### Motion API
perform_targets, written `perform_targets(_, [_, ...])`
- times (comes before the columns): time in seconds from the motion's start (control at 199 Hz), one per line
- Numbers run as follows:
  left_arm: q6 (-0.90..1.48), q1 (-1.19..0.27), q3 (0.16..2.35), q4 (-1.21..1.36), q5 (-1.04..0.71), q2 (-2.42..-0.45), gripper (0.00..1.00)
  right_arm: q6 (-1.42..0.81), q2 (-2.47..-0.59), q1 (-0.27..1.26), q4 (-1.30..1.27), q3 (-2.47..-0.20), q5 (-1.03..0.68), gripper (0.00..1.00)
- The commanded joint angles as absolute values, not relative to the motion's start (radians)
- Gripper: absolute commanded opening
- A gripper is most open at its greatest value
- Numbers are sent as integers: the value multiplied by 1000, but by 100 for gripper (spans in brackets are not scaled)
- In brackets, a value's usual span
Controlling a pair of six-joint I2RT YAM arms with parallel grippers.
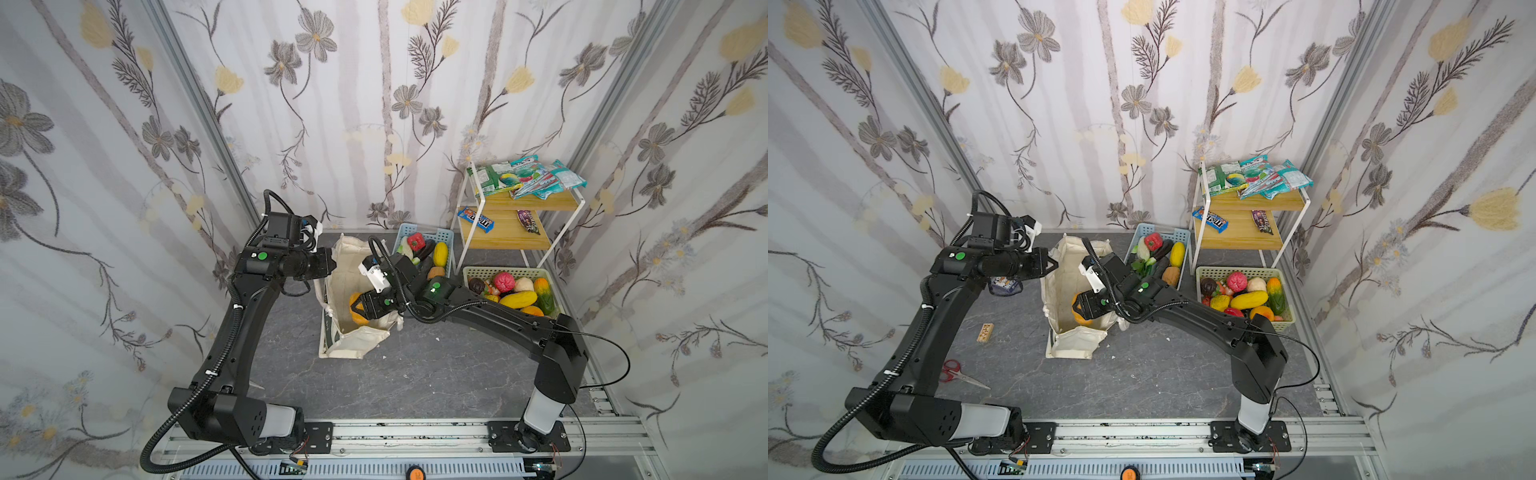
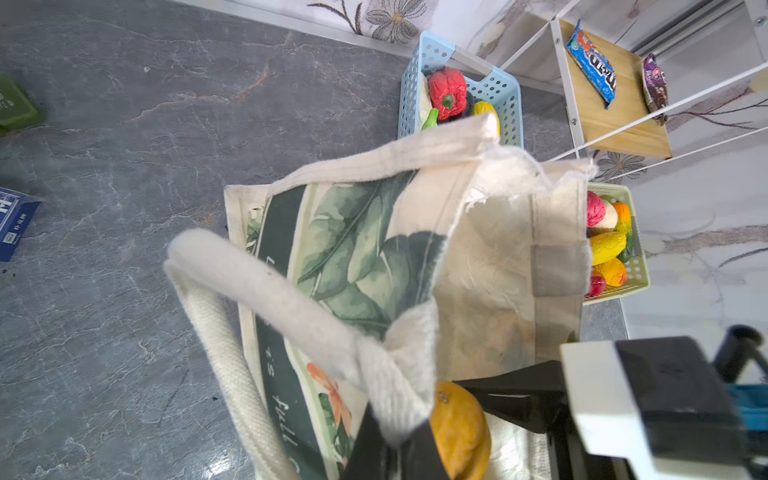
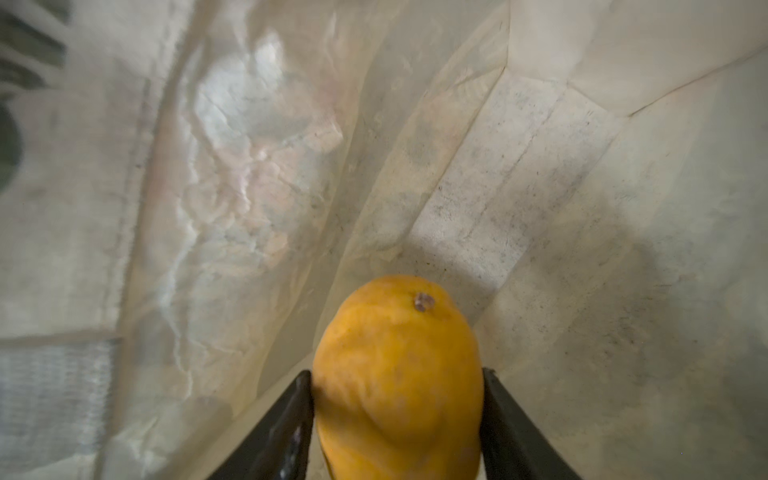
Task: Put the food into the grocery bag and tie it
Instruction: 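Lower the right gripper into the bag and release while the left gripper holds the rim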
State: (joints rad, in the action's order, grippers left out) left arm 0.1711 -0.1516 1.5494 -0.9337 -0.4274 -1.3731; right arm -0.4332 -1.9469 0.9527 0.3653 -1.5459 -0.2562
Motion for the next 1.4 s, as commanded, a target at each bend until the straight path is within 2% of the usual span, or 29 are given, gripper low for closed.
perform_targets(0.0, [172,-158,1538,-911,-468,-1359,0,-408,-1978,961,378,-1546,-261,60])
perform_targets(0.477, [190,-178,1512,-875,-500,-1362,0,-316,-2081,1019,381,-1545,-239,61])
perform_targets(0.943, [219,-183,1493,-835,-517,-1368,0,-373,-2210,1011,294,-1582,-365,63])
perform_targets(1.399, [222,-181,1486,-828,-482,-1377,0,-371,-2275,972,267,-1608,-433,81])
